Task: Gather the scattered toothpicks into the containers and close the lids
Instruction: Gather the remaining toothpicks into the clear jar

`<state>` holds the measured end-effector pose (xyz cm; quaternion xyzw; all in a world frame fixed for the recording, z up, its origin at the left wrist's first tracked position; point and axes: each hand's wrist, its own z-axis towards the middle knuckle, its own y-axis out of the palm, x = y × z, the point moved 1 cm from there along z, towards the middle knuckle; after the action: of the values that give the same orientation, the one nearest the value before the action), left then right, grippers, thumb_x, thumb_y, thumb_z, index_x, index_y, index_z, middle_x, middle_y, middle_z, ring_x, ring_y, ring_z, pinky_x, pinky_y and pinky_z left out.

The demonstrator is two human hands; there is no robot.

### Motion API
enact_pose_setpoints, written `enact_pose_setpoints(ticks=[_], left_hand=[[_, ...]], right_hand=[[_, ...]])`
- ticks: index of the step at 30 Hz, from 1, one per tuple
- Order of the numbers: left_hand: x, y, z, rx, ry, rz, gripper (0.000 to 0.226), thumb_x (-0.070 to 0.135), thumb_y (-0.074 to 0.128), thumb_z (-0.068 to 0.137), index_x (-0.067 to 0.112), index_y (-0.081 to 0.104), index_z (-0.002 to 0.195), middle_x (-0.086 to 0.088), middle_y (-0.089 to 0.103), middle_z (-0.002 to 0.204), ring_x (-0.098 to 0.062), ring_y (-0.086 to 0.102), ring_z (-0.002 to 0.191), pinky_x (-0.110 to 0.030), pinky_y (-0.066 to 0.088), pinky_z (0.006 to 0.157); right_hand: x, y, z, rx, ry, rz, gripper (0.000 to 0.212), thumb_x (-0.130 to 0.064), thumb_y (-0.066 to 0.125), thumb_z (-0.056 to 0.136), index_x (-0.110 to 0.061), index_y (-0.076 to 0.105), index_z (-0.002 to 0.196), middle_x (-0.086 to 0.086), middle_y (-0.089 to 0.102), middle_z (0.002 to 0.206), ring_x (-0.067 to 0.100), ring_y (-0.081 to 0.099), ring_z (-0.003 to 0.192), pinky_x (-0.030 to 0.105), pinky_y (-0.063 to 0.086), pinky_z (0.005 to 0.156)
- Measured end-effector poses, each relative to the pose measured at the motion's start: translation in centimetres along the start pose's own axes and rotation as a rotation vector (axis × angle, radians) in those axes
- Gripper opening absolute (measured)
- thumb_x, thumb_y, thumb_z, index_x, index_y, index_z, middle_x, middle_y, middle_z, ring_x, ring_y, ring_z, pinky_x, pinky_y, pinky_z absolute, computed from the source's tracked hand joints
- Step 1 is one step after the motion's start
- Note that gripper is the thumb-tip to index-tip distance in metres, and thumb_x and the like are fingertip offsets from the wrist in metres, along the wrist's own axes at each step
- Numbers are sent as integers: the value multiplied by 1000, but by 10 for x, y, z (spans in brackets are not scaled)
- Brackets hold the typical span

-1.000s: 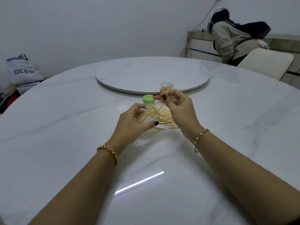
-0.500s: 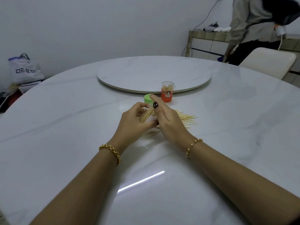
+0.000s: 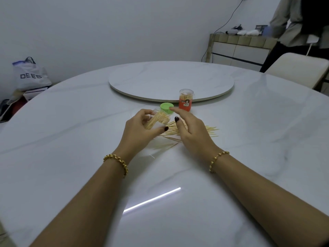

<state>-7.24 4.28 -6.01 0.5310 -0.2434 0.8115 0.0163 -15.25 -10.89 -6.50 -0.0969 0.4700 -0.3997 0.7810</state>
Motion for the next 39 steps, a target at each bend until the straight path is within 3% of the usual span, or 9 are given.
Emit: enact_pose_setpoints(ticks=[4,6,9,14,20,26,32,37,39], left_hand=[[-8,-5,1,9,-52,-9,46,21,85,69,22,58,107,2,62,103,-2,60,84,-9,50,57],[-12,-6,4,18,-70,-16,47,21,85,69,22,59,108,1,62,106,-3,60,85,-13,53,59],[-13,-9,3,33,-77,-19,49,22,84,70,22,58,111,3,62,104,-2,60,85,-8,48,57],[-12,-13,6,72,-68,-30,48,22,84,70,21,58,110,11,59,97,2,58,83,-4,44,55],[-16,-21,11,109,-100,-47,49,23,84,70,23,56,109,0,61,110,-6,60,92,-3,45,55],[-17,-23,11,108,-105,-48,50,25,84,70,22,56,111,-1,61,112,-8,61,94,-5,46,56],[-17,-29,12,140,-100,-31,51,27,84,70,22,56,112,0,63,109,-3,61,89,-14,51,67],[-16,-28,13,135,-105,-29,50,27,84,70,23,56,111,1,64,109,-9,63,95,-21,54,75],[-14,-24,11,117,-101,-33,51,28,84,70,22,57,111,1,63,108,-10,63,96,-17,53,74]], right_hand=[[15,2,2,-156,106,-256,41,-8,43,93,-16,52,133,2,55,134,19,49,124,45,33,108],[22,3,3,-228,143,-338,43,-12,41,94,-18,49,136,1,52,138,20,45,129,50,28,110],[22,5,0,-289,162,-371,40,-23,41,97,-20,47,137,-3,50,140,17,41,131,53,22,113],[3,9,-3,-427,134,-453,53,-45,42,97,-21,33,144,-5,33,152,11,18,144,53,4,117],[-5,20,-6,-517,94,-592,74,-61,38,92,-19,20,150,-5,16,158,8,7,146,54,0,117],[5,25,10,-496,83,-682,66,-56,30,97,-15,22,149,-3,19,158,10,9,146,56,2,116],[0,40,24,-527,5,-659,47,-36,20,103,-21,28,147,-7,25,156,9,15,145,61,0,113],[-1,47,21,-630,-43,-720,48,-39,14,103,-27,25,148,-15,19,157,8,9,146,69,-3,108],[4,40,22,-623,-31,-761,47,-38,13,103,-28,25,148,-15,18,157,9,9,146,69,-3,108]])
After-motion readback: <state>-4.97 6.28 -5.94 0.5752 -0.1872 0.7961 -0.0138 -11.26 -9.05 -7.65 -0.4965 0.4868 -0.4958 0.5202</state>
